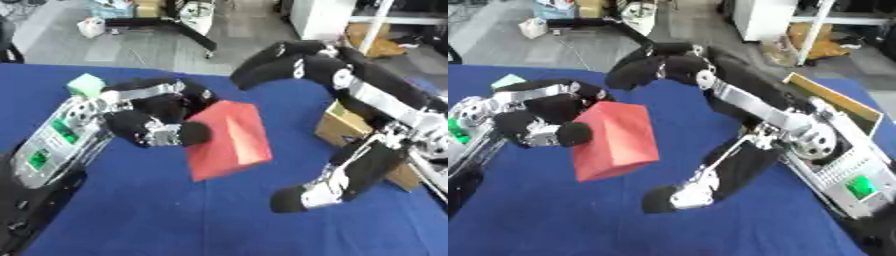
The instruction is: Pick up the objects with one hand, pass them to the other hand, and then place them into the box on the other side of the table.
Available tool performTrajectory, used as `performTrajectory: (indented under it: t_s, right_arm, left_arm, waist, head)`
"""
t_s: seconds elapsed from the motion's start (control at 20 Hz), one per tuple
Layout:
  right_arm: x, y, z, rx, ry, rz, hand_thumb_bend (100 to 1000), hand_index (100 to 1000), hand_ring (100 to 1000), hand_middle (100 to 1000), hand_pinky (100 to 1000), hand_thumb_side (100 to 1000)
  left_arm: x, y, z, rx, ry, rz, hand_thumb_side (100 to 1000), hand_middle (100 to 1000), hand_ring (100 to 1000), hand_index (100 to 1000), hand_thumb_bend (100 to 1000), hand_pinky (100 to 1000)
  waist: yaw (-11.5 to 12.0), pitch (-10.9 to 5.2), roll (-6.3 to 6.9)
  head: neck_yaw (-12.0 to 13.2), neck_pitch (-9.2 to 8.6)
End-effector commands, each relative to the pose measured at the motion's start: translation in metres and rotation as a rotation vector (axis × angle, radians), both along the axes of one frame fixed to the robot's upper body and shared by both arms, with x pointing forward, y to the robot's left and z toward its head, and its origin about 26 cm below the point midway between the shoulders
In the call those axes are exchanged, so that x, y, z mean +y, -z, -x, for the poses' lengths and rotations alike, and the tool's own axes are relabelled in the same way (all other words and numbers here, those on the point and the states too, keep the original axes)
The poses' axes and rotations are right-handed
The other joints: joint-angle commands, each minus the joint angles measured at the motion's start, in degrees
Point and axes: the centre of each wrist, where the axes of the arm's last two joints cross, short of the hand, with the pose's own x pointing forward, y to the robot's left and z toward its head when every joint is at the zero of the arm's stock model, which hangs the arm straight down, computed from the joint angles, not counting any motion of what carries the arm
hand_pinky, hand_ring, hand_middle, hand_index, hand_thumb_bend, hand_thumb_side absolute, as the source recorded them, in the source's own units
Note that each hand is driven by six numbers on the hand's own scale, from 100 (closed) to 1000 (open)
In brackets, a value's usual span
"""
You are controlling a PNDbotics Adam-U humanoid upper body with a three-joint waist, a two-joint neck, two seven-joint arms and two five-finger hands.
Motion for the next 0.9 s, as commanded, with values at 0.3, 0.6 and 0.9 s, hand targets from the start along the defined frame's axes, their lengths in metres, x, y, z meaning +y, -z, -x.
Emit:
performTrajectory:
  t_s: [0.3, 0.6, 0.9]
  right_arm:
    - [-0.004, -0.007, 0.003, -0.043, 0.052, -0.034, 596, 839, 739, 761, 744, 275]
    - [-0.001, -0.001, 0.004, -0.035, 0.069, -0.016, 569, 799, 678, 703, 696, 254]
    - [0.003, 0.005, 0.006, -0.010, 0.058, 0.014, 552, 786, 669, 690, 689, 258]
  left_arm:
    - [-0.005, -0.010, 0.003, -0.046, 0.039, -0.033, 462, 492, 591, 607, 283, 743]
    - [-0.008, -0.012, 0.005, -0.048, 0.057, -0.043, 459, 491, 589, 605, 278, 741]
    - [-0.010, -0.014, 0.005, -0.051, 0.062, -0.037, 458, 491, 589, 605, 273, 742]
  waist:
    - [0.10, 0.10, -0.08]
    - [0.12, 0.13, 0.03]
    - [0.22, 0.09, 0.02]
  head:
    - [-0.25, -0.40]
    - [-0.46, -0.17]
    - [-0.72, -0.05]
